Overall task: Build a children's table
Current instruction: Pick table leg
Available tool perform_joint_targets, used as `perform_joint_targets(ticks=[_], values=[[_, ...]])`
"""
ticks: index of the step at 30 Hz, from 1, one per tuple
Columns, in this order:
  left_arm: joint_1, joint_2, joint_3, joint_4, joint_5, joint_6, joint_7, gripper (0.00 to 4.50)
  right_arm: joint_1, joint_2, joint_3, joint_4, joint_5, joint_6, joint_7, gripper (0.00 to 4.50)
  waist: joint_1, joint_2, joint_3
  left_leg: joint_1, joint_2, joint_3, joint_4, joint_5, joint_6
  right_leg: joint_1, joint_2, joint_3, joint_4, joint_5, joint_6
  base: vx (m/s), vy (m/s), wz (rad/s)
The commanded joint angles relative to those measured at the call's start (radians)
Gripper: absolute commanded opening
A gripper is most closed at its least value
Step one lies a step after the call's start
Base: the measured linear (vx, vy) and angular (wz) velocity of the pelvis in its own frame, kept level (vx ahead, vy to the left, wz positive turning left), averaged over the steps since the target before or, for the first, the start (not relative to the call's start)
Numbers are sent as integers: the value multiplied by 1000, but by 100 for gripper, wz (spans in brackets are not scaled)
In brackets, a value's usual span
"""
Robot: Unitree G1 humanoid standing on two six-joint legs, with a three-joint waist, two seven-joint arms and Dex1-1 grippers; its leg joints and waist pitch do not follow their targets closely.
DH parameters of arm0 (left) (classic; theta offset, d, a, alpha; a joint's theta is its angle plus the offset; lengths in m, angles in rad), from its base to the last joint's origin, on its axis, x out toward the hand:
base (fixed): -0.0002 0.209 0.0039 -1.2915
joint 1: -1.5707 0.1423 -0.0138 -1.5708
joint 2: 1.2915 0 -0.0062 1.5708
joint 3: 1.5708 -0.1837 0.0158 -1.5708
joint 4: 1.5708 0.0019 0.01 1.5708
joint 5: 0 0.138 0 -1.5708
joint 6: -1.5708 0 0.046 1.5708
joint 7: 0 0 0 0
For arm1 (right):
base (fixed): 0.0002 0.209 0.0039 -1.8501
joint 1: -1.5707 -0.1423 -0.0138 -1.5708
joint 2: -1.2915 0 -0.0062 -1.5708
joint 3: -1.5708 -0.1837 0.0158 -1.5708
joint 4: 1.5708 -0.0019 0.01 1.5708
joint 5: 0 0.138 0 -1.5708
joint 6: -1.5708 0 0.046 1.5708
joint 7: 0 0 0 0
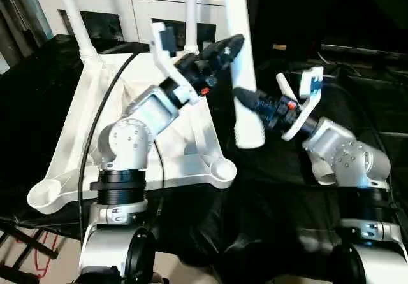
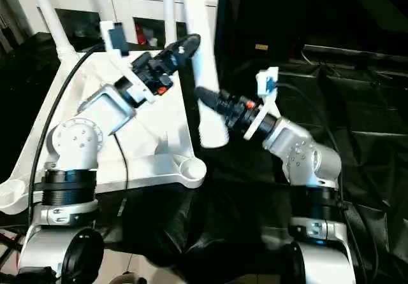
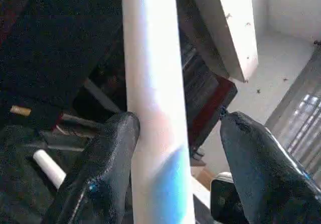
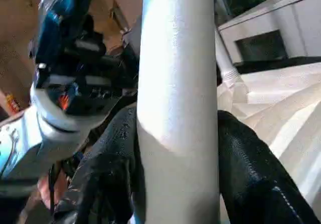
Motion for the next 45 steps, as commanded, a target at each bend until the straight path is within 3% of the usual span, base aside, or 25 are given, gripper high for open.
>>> perform_joint_targets(ticks=[1, 9, 11, 14, 18, 20, 21, 24, 28, 32, 33, 36, 38, 42, 43, 45], values=[[-4, -8, -28, -24, -22, 35, -4, 282, -9, 3, 46, -28, -10, -10, 7, 185, 5, -9, -84, 8, 8, 1, -62, -161, 22, 63, -47, 33, -87, -281, -153, 0, 0, 0], [-8, -4, -36, -41, 14, 59, 102, 221, -18, 23, 120, -66, -84, -66, -65, 185, 3, -10, -83, 4, 8, 2, -62, -147, 16, 64, -48, 35, -83, -248, -152, 0, 0, 0], [-16, -4, -37, -32, 50, 58, 151, 216, -23, 36, 164, -94, -132, -98, -112, 185, 3, -5, -83, 5, 9, 1, -62, -144, 12, 61, -49, 35, -82, -243, -150, 0, 0, 0], [-16, -5, -43, -36, 59, 52, 158, 189, -37, 54, 184, -105, -162, -115, -165, 185, 2, -2, -86, 5, 9, 1, -62, -138, 10, 61, -47, 35, -82, -222, -151, 0, 0, 0], [-6, 9, -68, -51, 78, 38, 155, 186, -53, 68, 194, -122, -179, -130, -203, 185, 1, -1, -87, 5, 12, -1, -63, -130, 9, 61, -47, 35, -74, -175, -167, 0, 0, 0], [2, 13, -87, -57, 118, 20, 179, 185, -54, 52, 245, -146, -242, -162, -224, 185, 2, -5, -87, 3, 12, -1, -64, -123, 10, 64, -48, 35, -72, -151, -172, 0, 0, 0], [3, 13, -87, -57, 119, 20, 179, 184, -54, 51, 246, -146, -243, -162, -224, 185, 2, -3, -86, 5, 12, 0, -63, -120, 10, 61, -47, 36, -72, -144, -172, 0, 0, 0], [15, 24, -129, -67, 176, -7, 178, 184, -51, 35, 316, -167, -317, -204, -240, 185, 3, 3, -86, 4, 10, 0, -63, -124, 5, 63, -49, 37, -74, -150, -166, 0, 0, 0], [23, 39, -182, -66, 229, -44, 160, 184, -58, 49, 338, -180, -354, -218, -288, 185, -1, 1, -85, 4, 9, -1, -64, -138, -3, 65, -48, 38, -75, -156, -156, 0, 0, 0], [32, 36, -177, -64, 236, -88, 143, 184, -59, 74, 323, -185, -336, -219, -316, 185, -4, 3, -84, 4, 10, -2, -66, -160, -10, 64, -48, 38, -76, -173, -159, 0, 0, 0], [33, 41, -174, -66, 232, -93, 131, 184, -58, 79, 313, -184, -319, -210, -310, 185, -5, -1, -84, 4, 10, 0, -66, -168, -8, 63, -47, 38, -78, -178, -159, 0, 0, 0], [34, 50, -169, -67, 226, -98, 113, 184, -57, 82, 297, -180, -296, -198, -300, 255, -4, 1, -85, 7, 12, 0, -66, -169, -4, 60, -48, 39, -76, -177, -163, 0, 0, 0], [35, 82, -159, -59, 213, -111, 53, 184, -65, 54, 281, -158, -268, -176, -240, 264, -4, -4, -85, 7, 10, 1, -66, -168, 0, 62, -47, 39, -75, -176, -164, 0, 0, 0], [36, 100, -160, -48, 207, -124, 9, 184, -72, 32, 278, -147, -248, -158, -193, 297, -2, 1, -85, 9, 12, 1, -65, -161, 3, 60, -48, 39, -75, -163, -171, 0, 0, 0], [36, 113, -161, -39, 198, -131, -31, 183, -75, 9, 283, -141, -230, -142, -143, 301, -1, 7, -85, 9, 11, 0, -64, -163, 3, 61, -47, 39, -73, -160, -174, 0, 0, 0], [36, 121, -162, -33, 191, -136, -59, 183, -76, -7, 287, -138, -218, -131, -109, 301, 0, 2, -86, 7, 10, 1, -64, -160, 7, 64, -47, 39, -72, -144, -179, 0, 0, 0]])
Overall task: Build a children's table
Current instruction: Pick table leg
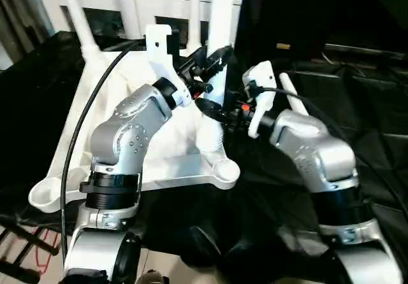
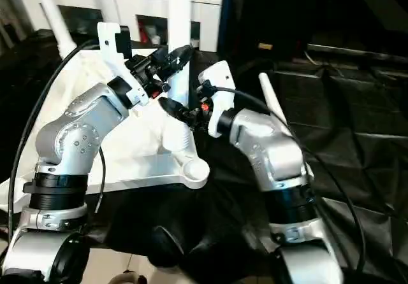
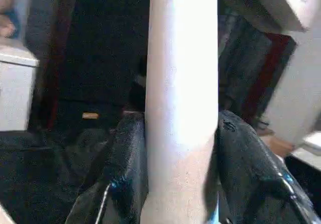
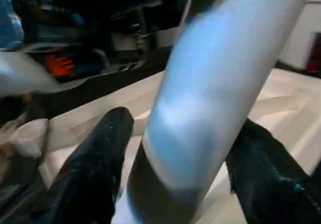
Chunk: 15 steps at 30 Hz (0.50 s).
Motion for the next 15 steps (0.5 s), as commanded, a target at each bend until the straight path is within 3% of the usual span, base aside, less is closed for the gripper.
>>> perform_joint_targets(ticks=[1, 7, 9, 10, 15], values=[[0, -1, -20, 13, -5, -6, -20, 183, -27, 0, 10, -21, 29, 10, 44, 301, 1, 4, -85, 15, 11, 1, -65, -156, 4, 66, -48, 40, -62, -146, -183, 0, 0, 0], [-18, 27, 21, 51, -125, 16, -218, 183, -44, -104, 10, 16, 117, 81, 246, 301, 2, -2, -87, 14, 10, 3, -60, -143, 23, 69, -49, 39, -60, -139, -204, 0, 0, 0], [-19, 24, 38, 49, -163, 33, -252, 183, -47, -114, 2, 27, 136, 89, 274, 301, 2, -2, -86, 14, 10, 5, -59, -150, 29, 68, -51, 38, -61, -153, -218, 0, 0, 0], [-19, 21, 58, 43, -206, 55, -282, 183, -51, -121, -5, 38, 151, 99, 298, 301, 3, 5, -87, 15, 10, 4, -58, -149, 28, 67, -50, 38, -60, -149, -221, 0, 0, 0], [-15, 24, 80, 24, -289, 101, -351, 183, -55, -138, -11, 53, 179, 120, 347, 301, 3, 0, -86, 16, 12, 4, -59, -154, 30, 67, -47, 36, -61, -152, -234, 0, 0, 0]])
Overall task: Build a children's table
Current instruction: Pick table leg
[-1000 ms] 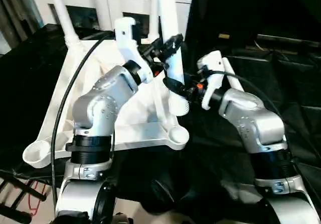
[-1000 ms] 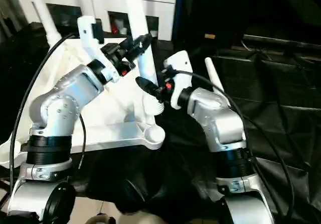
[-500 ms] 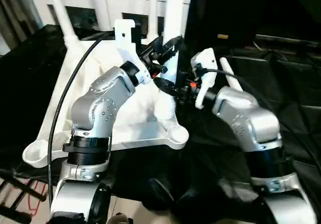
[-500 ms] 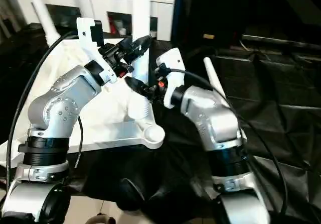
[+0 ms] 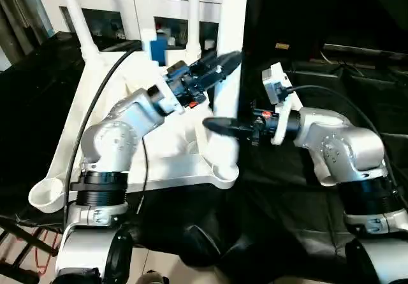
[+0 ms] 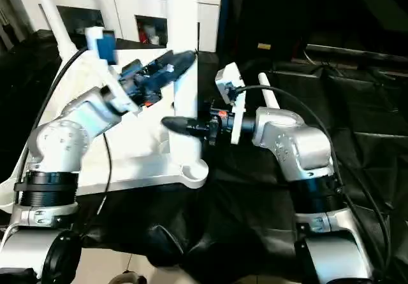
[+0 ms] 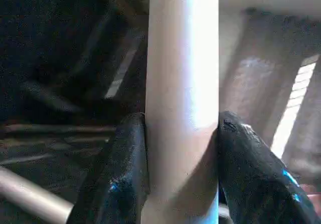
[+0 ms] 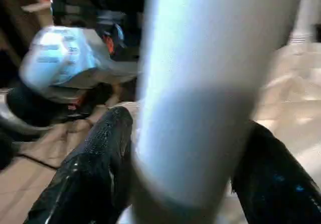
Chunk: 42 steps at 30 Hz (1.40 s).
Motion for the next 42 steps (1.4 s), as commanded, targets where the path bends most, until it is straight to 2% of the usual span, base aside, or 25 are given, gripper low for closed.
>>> perform_joint_targets(ticks=[1, 2, 4, 10, 12, 13, 14, 17, 20, 21, 23, 26, 28, 29, 30, 31, 33, 34, 35, 36, 37, 38, 40, 41, 42], values=[[-14, 3, 5, -26, -32, 16, -23, 183, -17, -13, -6, 5, 15, 10, 19, 301, 4, 1, -86, 16, 12, 3, -60, -157, 28, 67, -48, 36, -62, -156, -229, 0, 0, 0], [-9, 5, 0, -38, -53, 30, -45, 183, -12, -23, 7, 7, 16, 15, 46, 301, 4, -2, -86, 15, 12, 3, -60, -159, 26, 68, -49, 36, -62, -167, -225, 0, 0, 0], [-6, 6, -8, -50, -80, 49, -72, 183, -9, -28, 27, 17, 12, 13, 69, 285, 6, 0, -86, 15, 12, 4, -60, -159, 27, 68, -49, 36, -64, -173, -222, 0, 0, 0], [-1, 16, -9, -54, -96, 65, -87, 182, -16, -21, 29, 20, 40, 33, 83, 226, 5, 0, -85, 16, 12, 3, -61, -169, 18, 66, -49, 36, -68, -218, -202, 0, 0, 0], [-1, 16, -6, -52, -99, 67, -87, 182, -16, -22, 31, 19, 43, 36, 88, 223, 5, -1, -85, 15, 12, 3, -61, -167, 17, 66, -48, 36, -68, -214, -201, 0, 0, 0], [-2, 17, -4, -50, -102, 70, -87, 182, -15, -21, 32, 17, 44, 38, 89, 205, 6, 6, -86, 16, 13, 1, -61, -168, 14, 65, -48, 35, -67, -211, -202, 0, 0, 0], [-2, 18, -3, -50, -103, 70, -87, 182, -15, -21, 32, 16, 44, 38, 88, 198, 6, 3, -86, 16, 12, 2, -61, -168, 12, 66, -48, 35, -67, -205, -203, 0, 0, 0], [-5, 20, -1, -47, -106, 77, -88, 182, -11, -17, 32, 17, 41, 33, 84, 193, 7, 8, -87, 16, 12, 1, -61, -170, 8, 66, -48, 35, -66, -197, -207, 0, 0, 0], [-5, 22, 0, -45, -104, 77, -84, 182, -6, -4, 27, 13, 41, 28, 61, 191, 7, 4, -88, 15, 11, 1, -61, -165, 10, 68, -48, 35, -65, -184, -210, 0, 0, 0], [-2, 21, 3, -44, -95, 71, -63, 217, 0, 8, 24, 3, 43, 26, 37, 191, 7, 5, -88, 15, 11, 1, -61, -162, 10, 67, -48, 35, -64, -182, -212, 0, 0, 0], [0, 19, 8, -43, -91, 69, -43, 252, 5, 19, 22, -7, 41, 23, 14, 191, 6, 5, -88, 15, 12, 0, -61, -161, 7, 67, -49, 34, -63, -179, -213, 0, 0, 0], [7, 10, 16, -48, -65, 34, -4, 258, 14, 53, 22, -35, 20, 8, -60, 191, 5, 7, -88, 16, 11, 0, -62, -166, -5, 66, -48, 35, -64, -187, -207, 0, 0, 0], [12, -1, 8, -53, -8, -22, 44, 285, 14, 83, 18, -47, -7, -6, -134, 191, 4, 2, -87, 16, 12, 0, -64, -173, -8, 66, -49, 35, -67, -198, -198, 0, 0, 0], [13, -4, 0, -54, 27, -50, 74, 290, 12, 96, 20, -49, -26, -15, -169, 191, 3, 6, -85, 16, 15, -2, -66, -174, -16, 63, -50, 36, -67, -207, -190, 0, 0, 0], [12, -5, -14, -59, 65, -63, 112, 290, 8, 111, 24, -45, -57, -30, -218, 191, 2, -6, -86, 16, 14, 0, -66, -173, -20, 66, -51, 36, -69, -215, -179, 0, 0, 0], [11, -1, -35, -63, 108, -68, 152, 290, 3, 123, 28, -42, -84, -44, -259, 191, 4, -1, -86, 18, 15, -2, -67, -168, -24, 64, -52, 37, -65, -216, -174, 0, 0, 0], [-5, 5, -82, -42, 235, -76, 294, 290, -7, 147, 35, -38, -127, -69, -335, 191, 2, 0, -85, 19, 16, -1, -68, -174, -28, 60, -50, 38, -68, -233, -151, 0, 0, 0], [-7, 4, -84, -39, 244, -77, 308, 290, -8, 149, 35, -38, -131, -71, -341, 191, 1, 1, -84, 20, 16, -2, -68, -176, -31, 60, -50, 39, -68, -239, -137, 0, 0, 0], [-29, -13, -86, -9, 315, -85, 445, 290, -15, 172, 41, -41, -161, -86, -405, 190, 1, -5, -84, 17, 17, -2, -70, -171, -38, 61, -50, 40, -67, -246, -130, 0, 0, 0], [-35, -21, -80, -1, 327, -88, 486, 290, -17, 180, 42, -43, -168, -89, -427, 190, 2, -3, -85, 18, 14, -2, -68, -170, -43, 60, -51, 40, -68, -243, -124, 0, 0, 0], [-45, -38, -65, 5, 334, -94, 530, 290, -19, 191, 47, -49, -178, -92, -453, 190, -2, -20, -84, 14, 13, 0, -69, -168, -38, 63, -49, 39, -71, -246, -121, 0, 0, 0], [-51, -47, -55, 7, 337, -100, 554, 290, -20, 198, 49, -52, -183, -93, -468, 190, 2, -12, -86, 15, 12, -1, -68, -157, -38, 63, -51, 39, -67, -237, -123, 0, 0, 0], [-74, -85, -14, 12, 344, -124, 645, 290, -24, 227, 50, -64, -201, -92, -521, 190, 0, -16, -85, 12, 12, 0, -68, -154, -34, 61, -50, 40, -68, -226, -127, 0, 0, 0], [-85, -110, 19, 14, 335, -136, 697, 290, -27, 240, 51, -66, -214, -95, -545, 190, -1, -22, -86, 12, 11, 0, -67, -151, -31, 64, -51, 39, -66, -218, -132, 0, 0, 0], [-89, -123, 33, 13, 330, -143, 720, 290, -27, 246, 55, -65, -224, -100, -557, 190, 0, -20, -86, 12, 10, 1, -66, -146, -29, 62, -51, 39, -67, -214, -132, 0, 0, 0]])
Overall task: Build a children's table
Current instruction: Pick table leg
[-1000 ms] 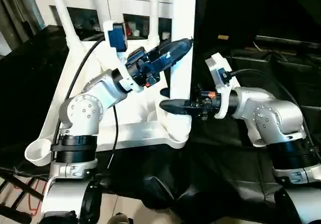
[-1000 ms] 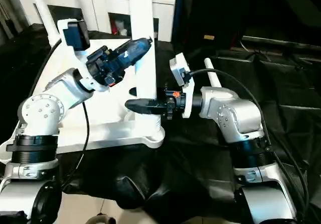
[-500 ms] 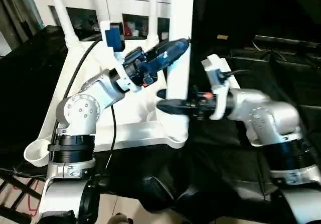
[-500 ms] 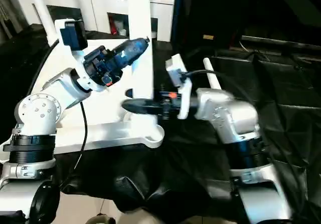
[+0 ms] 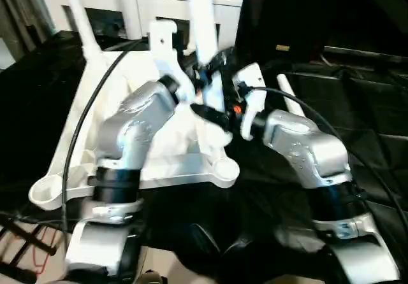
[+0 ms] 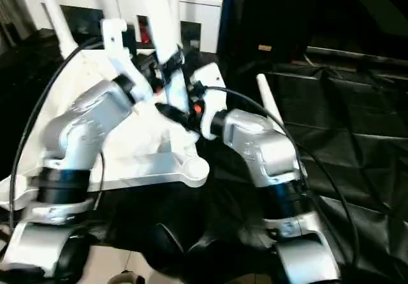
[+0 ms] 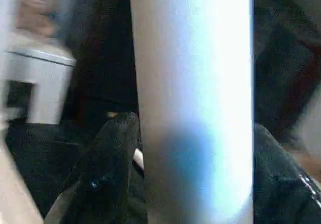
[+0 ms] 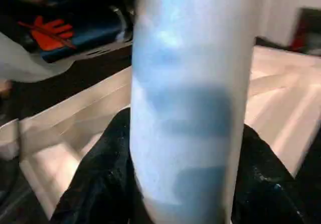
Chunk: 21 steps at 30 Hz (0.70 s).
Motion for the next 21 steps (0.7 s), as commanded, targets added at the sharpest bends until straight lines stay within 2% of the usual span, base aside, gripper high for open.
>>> perform_joint_targets(ticks=[1, 2, 3, 5, 7, 9, 10, 11, 12, 13, 16, 17, 21], values=[[-25, -13, 63, 15, 8, -32, 94, 290, -21, 15, 28, -52, -12, -41, -7, 190, 3, -7, -87, 14, 10, 2, -64, -152, -24, 61, -51, 40, -67, -213, -139, 0, 0, 0], [-23, -25, 73, 10, 7, -35, 121, 262, -19, 18, 39, -52, -28, -55, -16, 190, 4, -2, -86, 13, 10, 2, -65, -157, -22, 62, -51, 39, -69, -212, -139, 0, 0, 0], [-20, -35, 77, 5, 8, -37, 138, 255, -17, 21, 46, -53, -38, -67, -23, 190, 3, 0, -86, 15, 11, 1, -65, -161, -22, 61, -50, 40, -68, -208, -139, 0, 0, 0], [-14, -56, 85, -9, -6, -35, 157, 252, -13, 25, 52, -62, -49, -79, -34, 190, 3, -5, -87, 13, 10, 2, -64, -154, -18, 63, -49, 39, -67, -191, -142, 0, 0, 0], [-8, -79, 92, -26, -37, -33, 154, 229, -9, 29, 56, -72, -56, -85, -46, 190, 2, -7, -87, 12, 9, 3, -64, -155, -12, 64, -50, 39, -68, -194, -144, 0, 0, 0], [-5, -98, 98, -39, -60, -37, 149, 214, -3, 33, 61, -81, -59, -90, -50, 190, 3, -7, -85, 12, 9, 3, -63, -157, -7, 62, -49, 39, -69, -201, -143, 0, 0, 0], [-4, -106, 100, -44, -80, -37, 132, 213, 0, 32, 64, -83, -59, -96, -44, 190, 3, -3, -85, 13, 10, 3, -64, -160, -6, 62, -49, 39, -70, -204, -143, 0, 0, 0], [-3, -107, 100, -47, -95, -35, 113, 209, 4, 36, 59, -83, -39, -83, -26, 190, 2, -4, -85, 12, 8, 3, -64, -167, -5, 62, -48, 38, -71, -215, -136, 0, 0, 0], [-2, -106, 97, -47, -109, -31, 86, 199, 6, 36, 55, -84, -26, -74, -14, 246, 2, -2, -85, 13, 8, 3, -64, -169, -5, 62, -48, 39, -72, -219, -134, 0, 0, 0], [0, -103, 93, -47, -117, -29, 68, 196, 8, 35, 51, -84, -18, -68, -7, 260, 2, -4, -84, 14, 8, 3, -64, -174, -4, 61, -48, 39, -74, -225, -130, 0, 0, 0], [3, -68, 69, -34, -134, -3, -25, 193, 0, 16, 29, -78, 4, -34, 17, 280, 1, -2, -85, 12, 7, 1, -65, -174, 0, 63, -47, 38, -73, -227, -124, 0, 0, 0], [5, -48, 59, -23, -128, 0, -56, 190, -4, 4, 20, -76, 22, -11, 38, 295, 0, 0, -84, 17, 8, 2, -65, -181, -2, 59, -44, 38, -75, -231, -126, 0, 0, 0], [10, 12, 28, 6, -117, 11, -164, 185, -13, -49, 3, -59, 59, 33, 108, 325, 3, 3, -85, 19, 10, 2, -66, -190, -5, 60, -45, 39, -74, -228, -131, 0, 0, 0]])
